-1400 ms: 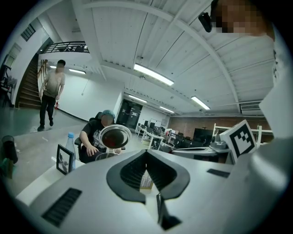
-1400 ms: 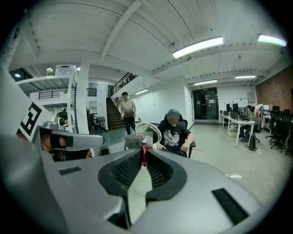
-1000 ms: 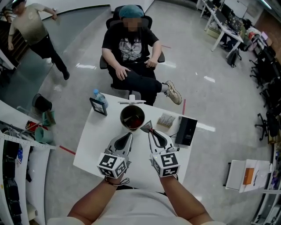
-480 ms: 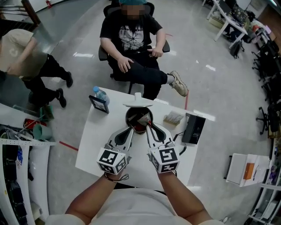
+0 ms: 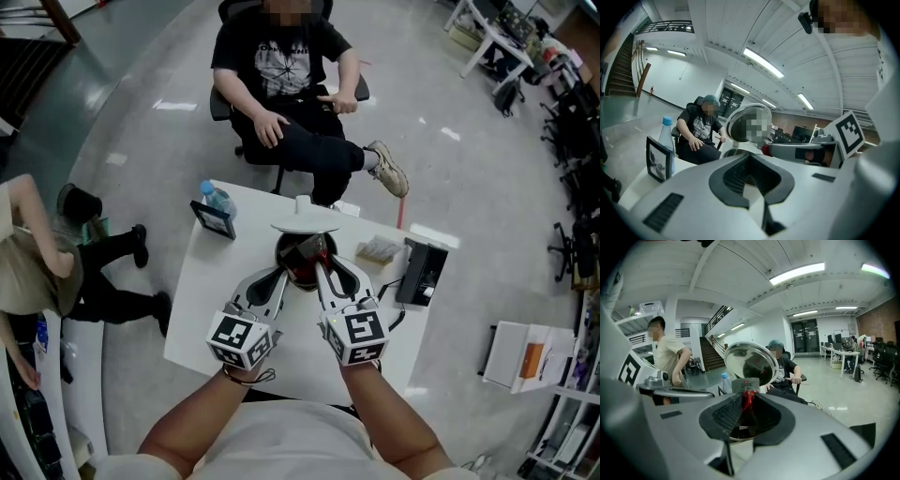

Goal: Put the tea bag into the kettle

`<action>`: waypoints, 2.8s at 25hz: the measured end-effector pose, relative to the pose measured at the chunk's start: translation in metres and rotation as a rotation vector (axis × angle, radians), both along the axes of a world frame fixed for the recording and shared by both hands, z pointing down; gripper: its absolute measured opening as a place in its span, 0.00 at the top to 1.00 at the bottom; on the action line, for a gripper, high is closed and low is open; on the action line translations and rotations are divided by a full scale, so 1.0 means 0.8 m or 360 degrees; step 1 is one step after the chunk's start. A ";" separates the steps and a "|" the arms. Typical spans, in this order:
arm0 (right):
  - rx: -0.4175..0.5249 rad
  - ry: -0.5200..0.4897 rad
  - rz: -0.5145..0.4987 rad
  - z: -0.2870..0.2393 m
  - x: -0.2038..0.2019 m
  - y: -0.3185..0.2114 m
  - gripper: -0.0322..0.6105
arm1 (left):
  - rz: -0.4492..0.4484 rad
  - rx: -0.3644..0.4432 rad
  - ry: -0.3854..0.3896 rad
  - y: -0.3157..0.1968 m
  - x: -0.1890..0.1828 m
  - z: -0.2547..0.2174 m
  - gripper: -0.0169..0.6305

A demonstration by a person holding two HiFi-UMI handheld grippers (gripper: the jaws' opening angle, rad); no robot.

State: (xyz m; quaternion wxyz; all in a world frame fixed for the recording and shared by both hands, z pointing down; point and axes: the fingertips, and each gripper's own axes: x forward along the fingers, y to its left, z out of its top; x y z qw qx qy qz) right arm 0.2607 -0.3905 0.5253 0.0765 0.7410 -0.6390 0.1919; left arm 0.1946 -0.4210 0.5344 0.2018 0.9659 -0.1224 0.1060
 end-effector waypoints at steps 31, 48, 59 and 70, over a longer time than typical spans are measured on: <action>0.0182 0.0001 -0.0224 -0.067 -0.048 0.146 0.93 | -0.0056 0.0085 0.0103 0.141 -0.013 -0.067 0.96; 0.0334 -0.0028 -0.0346 -0.104 -0.114 0.221 0.93 | -0.0158 0.0177 0.0162 0.217 -0.086 -0.119 0.96; 0.0402 0.0041 -0.0232 -0.138 -0.215 0.261 0.93 | -0.0016 0.0209 0.0211 0.261 -0.179 -0.148 0.96; 0.0581 0.0116 -0.0143 -0.191 -0.348 0.339 0.93 | 0.0097 0.0315 0.0270 0.332 -0.306 -0.192 0.96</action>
